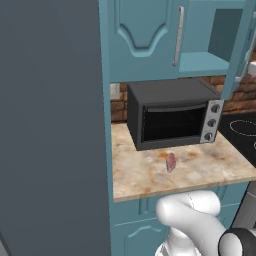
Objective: Retrieve the tupperware from the cabinet, then place the raw meat into the tupperware to avoid contamination.
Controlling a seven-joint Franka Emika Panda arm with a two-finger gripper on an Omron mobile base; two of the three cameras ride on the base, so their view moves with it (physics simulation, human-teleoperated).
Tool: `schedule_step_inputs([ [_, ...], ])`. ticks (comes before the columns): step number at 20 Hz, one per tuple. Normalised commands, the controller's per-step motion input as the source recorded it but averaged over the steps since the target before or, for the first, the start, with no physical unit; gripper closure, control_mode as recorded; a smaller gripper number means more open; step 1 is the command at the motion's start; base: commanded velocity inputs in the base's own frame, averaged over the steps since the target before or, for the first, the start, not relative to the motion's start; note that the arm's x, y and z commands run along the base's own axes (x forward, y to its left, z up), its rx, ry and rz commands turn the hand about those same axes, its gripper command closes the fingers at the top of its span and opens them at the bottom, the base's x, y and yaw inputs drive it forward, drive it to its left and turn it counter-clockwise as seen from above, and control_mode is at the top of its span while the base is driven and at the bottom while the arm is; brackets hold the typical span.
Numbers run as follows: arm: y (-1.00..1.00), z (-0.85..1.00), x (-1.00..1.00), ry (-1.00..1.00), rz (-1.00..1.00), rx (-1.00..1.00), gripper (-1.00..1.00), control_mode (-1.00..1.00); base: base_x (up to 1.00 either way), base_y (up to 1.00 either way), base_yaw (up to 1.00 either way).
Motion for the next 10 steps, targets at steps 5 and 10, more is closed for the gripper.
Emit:
schedule_step_inputs([
  [5,0.04,0.07,-0.48,-0.06,-0.04,-0.12,-1.0,-1.0,0.0,0.0,0.0],
  [10,0.11,0.04,-0.28,0.1,0.0,-0.24,-1.0,-1.0,0.0,0.0,0.0],
])
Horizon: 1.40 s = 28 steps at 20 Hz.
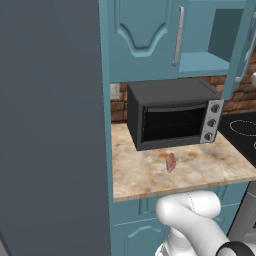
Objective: Retrieve the tupperware from the cabinet, then place the raw meat into the tupperware to avoid contamination.
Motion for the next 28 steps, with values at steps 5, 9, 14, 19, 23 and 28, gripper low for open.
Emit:
schedule_step_inputs([
  [5,0.14,0.09,-0.41,0.08,0.0,-0.28,-1.0,-1.0,0.0,0.0,0.0],
  [9,0.24,0.16,-0.57,0.02,0.0,-0.26,-1.0,-1.0,0.0,0.0,0.0],
  [14,0.43,0.07,-0.47,0.01,-0.02,-0.26,-1.0,-1.0,0.0,0.0,0.0],
  [19,0.59,0.0,-0.22,0.07,-0.08,-0.3,-1.0,-1.0,0.0,0.0,0.0],
  [23,0.52,0.0,-0.12,0.08,-0.09,-0.31,-1.0,-1.0,0.0,0.0,0.0],
  [28,0.39,0.0,-0.07,0.09,-0.07,-0.33,-1.0,-1.0,0.0,0.0,0.0],
])
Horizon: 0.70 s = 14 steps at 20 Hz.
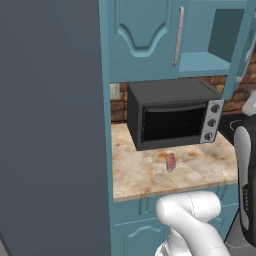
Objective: Retrieve the tupperware from the cabinet, then place the raw meat into the tupperware to avoid contamination.
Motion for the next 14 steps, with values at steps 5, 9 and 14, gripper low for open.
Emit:
schedule_step_inputs([
  [5,0.35,0.0,0.0,0.14,-0.04,-0.32,-1.0,-1.0,0.0,0.0,0.0],
  [9,0.26,0.0,0.0,0.19,-0.04,-0.32,-1.0,-1.0,0.0,0.0,0.0],
  [14,0.07,0.0,0.0,0.18,-0.03,-0.29,-1.0,-1.0,0.0,0.0,0.0],
])
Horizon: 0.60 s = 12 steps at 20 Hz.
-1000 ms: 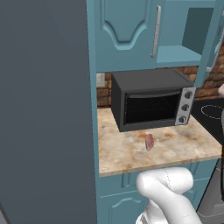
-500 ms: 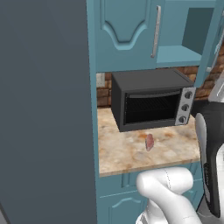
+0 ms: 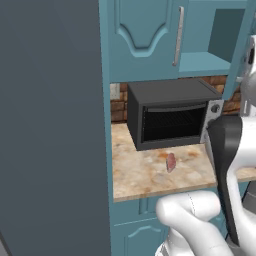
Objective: Retrieve the tupperware from the cabinet, then place the raw meat into the tupperware to avoid contamination.
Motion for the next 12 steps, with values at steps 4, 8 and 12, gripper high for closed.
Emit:
schedule_step_inputs([
  [4,0.01,-0.06,0.05,0.04,-0.02,-0.2,-1.0,-1.0,0.0,0.0,0.0],
  [8,0.0,-0.16,0.13,0.0,-0.02,-0.11,-1.0,-1.0,0.0,0.0,0.0],
  [12,0.0,-0.24,0.26,-0.02,-0.04,-0.07,-1.0,-1.0,0.0,0.0,0.0],
])
